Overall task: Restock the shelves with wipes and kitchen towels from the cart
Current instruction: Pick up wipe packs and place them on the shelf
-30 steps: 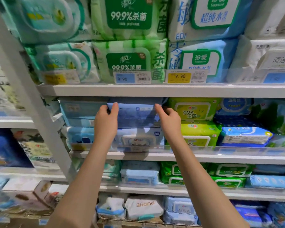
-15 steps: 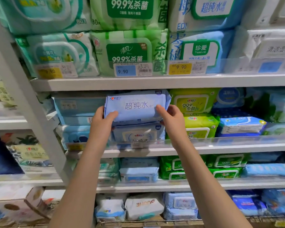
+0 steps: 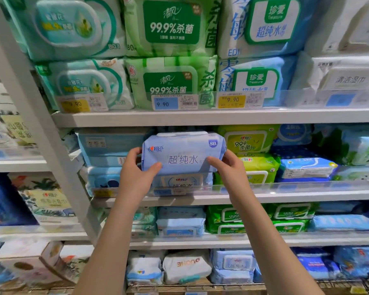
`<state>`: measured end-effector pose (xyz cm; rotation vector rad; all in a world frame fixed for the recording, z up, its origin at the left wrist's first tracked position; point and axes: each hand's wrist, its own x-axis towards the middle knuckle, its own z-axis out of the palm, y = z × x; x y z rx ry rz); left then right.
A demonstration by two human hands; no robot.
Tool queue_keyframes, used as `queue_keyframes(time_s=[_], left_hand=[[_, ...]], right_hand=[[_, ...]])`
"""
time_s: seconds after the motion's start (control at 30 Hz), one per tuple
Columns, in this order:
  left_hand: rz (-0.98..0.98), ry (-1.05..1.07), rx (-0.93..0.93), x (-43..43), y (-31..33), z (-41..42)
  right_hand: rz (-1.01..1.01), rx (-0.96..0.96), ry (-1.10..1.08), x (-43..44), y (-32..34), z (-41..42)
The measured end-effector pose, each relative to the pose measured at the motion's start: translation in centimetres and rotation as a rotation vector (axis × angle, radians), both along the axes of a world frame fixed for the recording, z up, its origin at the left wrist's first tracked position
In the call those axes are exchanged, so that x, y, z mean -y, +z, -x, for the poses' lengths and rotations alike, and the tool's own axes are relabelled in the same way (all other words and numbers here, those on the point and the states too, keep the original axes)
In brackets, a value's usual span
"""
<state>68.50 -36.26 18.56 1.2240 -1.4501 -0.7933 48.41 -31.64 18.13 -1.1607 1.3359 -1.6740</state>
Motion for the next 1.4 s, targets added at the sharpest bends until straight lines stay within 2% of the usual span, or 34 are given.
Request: queue_keyframes(time_s=[0.2,0.3,0.4,0.57,0.73,0.93,1.1,1.33,1.4], left_hand=[[0.132,-0.054,0.05,0.4,0.3,0.2],[0.132,-0.074,0.069,1.0,0.0,0.5],[0.057,-0.096,0.086,1.6,-0.5,0.5],[-0.078,-0.129,-0.142,2.0,-1.7,0.2],[-0.028,-0.068,-0.152,2.4,-2.5,0.6],[0.075,-0.099,-0.165,2.5,-2.8,1.0],[0.105,-0.053,-0.081,4.0,-2.5,1.4],[0.178,0.112,0.147,4.8,-3.3,2.3],[0.188,0.136,0.16,4.9,-3.3,2.6]], right_hand=[[-0.125,0.139,-0.075,0.5,-0.2,0.2],[-0.11,0.15,-0.108,0.8,-0.7,0.0],[-0.1,0.067,-0.12,1.0,-0.7,-0.4],[-0.038,-0.069,-0.158,1.3,-0.3,-1.2],[0.007,-0.117,-0.17,0.8,-0.7,-0.5],[0.018,-0.173,-0.142,1.1,-1.1,0.6],[0.023,-0.317,-0.203,3.3,-1.3,0.7],[-0.026,-0.606,-0.388,5.5,-2.3,0.7],[-0.043,-0.605,-0.379,5.6,-2.5,0.9]])
